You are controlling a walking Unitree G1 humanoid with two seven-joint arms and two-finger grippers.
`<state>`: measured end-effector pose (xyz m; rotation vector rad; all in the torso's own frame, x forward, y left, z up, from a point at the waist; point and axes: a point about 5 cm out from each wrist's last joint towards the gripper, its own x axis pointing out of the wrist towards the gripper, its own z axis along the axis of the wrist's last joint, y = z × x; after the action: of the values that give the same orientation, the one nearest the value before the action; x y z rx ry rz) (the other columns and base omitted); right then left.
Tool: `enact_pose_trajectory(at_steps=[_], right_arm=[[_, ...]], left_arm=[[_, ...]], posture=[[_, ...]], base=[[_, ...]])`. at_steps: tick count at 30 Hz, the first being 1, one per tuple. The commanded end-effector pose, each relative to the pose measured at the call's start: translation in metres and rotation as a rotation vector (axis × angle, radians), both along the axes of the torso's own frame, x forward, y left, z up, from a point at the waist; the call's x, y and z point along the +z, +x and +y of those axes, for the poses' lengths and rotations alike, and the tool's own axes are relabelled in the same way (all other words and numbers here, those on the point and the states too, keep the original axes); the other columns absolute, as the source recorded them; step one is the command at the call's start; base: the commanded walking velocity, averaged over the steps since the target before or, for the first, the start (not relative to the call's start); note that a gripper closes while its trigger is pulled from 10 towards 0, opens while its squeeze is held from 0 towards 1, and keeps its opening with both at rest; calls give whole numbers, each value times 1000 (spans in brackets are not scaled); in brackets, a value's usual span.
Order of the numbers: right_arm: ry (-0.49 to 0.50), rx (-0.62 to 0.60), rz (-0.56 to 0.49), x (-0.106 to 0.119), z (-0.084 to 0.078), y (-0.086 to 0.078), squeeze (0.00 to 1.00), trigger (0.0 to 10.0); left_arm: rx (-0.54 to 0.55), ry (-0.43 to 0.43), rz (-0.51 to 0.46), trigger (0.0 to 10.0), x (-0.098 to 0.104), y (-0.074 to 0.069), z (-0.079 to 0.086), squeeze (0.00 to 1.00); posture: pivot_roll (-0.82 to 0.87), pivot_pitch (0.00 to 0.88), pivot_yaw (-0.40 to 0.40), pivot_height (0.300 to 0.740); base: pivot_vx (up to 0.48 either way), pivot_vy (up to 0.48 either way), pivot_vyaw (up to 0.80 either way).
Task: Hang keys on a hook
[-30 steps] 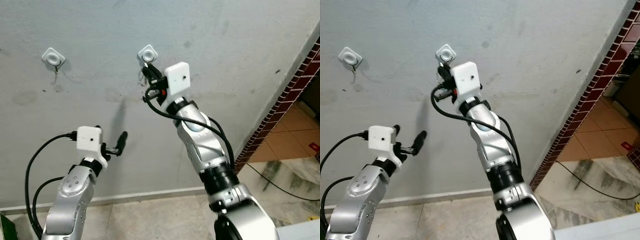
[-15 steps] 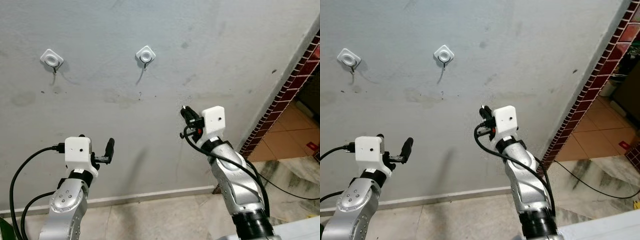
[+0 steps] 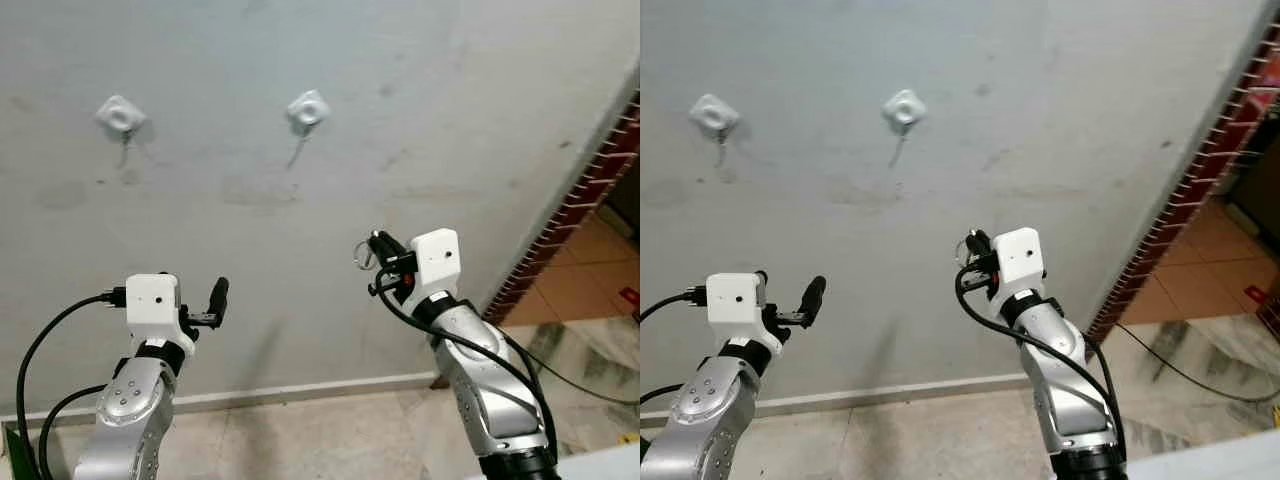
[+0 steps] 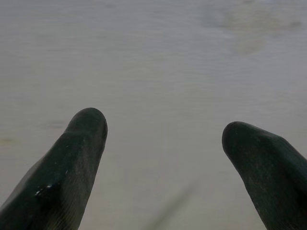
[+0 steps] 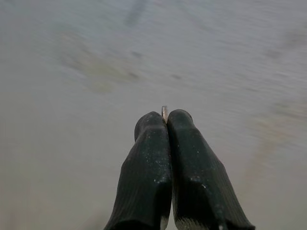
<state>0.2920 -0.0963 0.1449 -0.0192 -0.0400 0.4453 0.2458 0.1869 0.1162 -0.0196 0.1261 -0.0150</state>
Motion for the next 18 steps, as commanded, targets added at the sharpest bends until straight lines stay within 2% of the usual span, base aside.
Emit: enact_pose_trajectory(at_steps=[1, 14, 18], right_arm=[[-5, -14, -14, 4, -3, -1, 0, 10000], [-10, -33, -10, 5, -2, -1, 0, 10000], [-12, -35, -12, 6, -2, 0, 0, 10000]], left_arm=[[-16, -3, -12, 10000, 5, 3, -3, 0], [-40, -4, -4, 10000, 5, 4, -7, 0], [-45, 7, -18, 10000, 7, 5, -8, 0]], posture=[[113, 0, -5, 740], [112, 0, -1, 740], [113, 0, -1, 740]], base=[[0, 394, 0], [0, 388, 0], [0, 0, 0]])
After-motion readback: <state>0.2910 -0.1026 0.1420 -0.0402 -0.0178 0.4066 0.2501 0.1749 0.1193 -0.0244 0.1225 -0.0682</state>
